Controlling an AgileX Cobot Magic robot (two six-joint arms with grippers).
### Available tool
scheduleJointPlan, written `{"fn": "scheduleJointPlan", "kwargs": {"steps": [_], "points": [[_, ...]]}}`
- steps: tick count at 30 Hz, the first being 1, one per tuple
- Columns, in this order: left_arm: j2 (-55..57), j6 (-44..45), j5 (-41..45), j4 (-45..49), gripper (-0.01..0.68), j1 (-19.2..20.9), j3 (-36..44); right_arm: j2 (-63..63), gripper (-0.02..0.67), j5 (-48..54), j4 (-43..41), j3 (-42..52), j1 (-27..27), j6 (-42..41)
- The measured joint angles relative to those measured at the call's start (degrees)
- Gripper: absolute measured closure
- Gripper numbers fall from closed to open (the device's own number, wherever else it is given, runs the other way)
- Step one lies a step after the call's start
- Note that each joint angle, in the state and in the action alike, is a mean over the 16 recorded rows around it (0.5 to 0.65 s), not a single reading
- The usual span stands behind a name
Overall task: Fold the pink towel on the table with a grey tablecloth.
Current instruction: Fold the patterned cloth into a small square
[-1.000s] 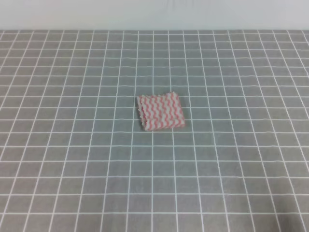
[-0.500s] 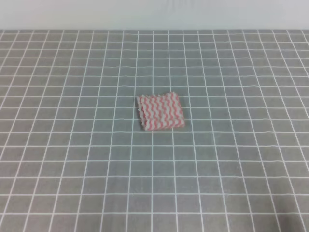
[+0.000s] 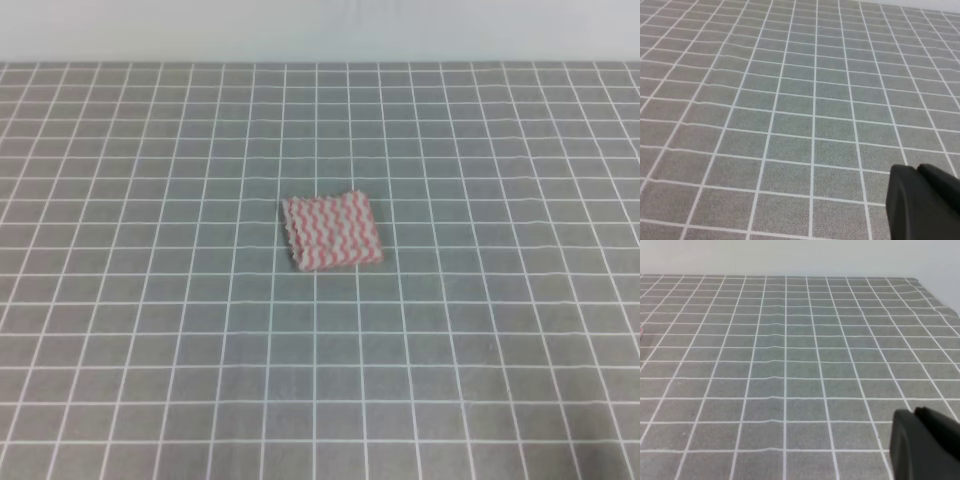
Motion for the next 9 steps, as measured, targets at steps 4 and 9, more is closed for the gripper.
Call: {"fn": "scheduleJointPlan", "kwargs": {"steps": [4,9], "points": [[0.0,0.0,0.0,0.0,0.673,0.0,0.0,0.0,0.665,0.0,0.0,0.0,0.0,0.0],[0.0,0.0,0.0,0.0,0.673,0.0,0.0,0.0,0.665,0.1,0.0,0.0,0.0,0.0]]}}
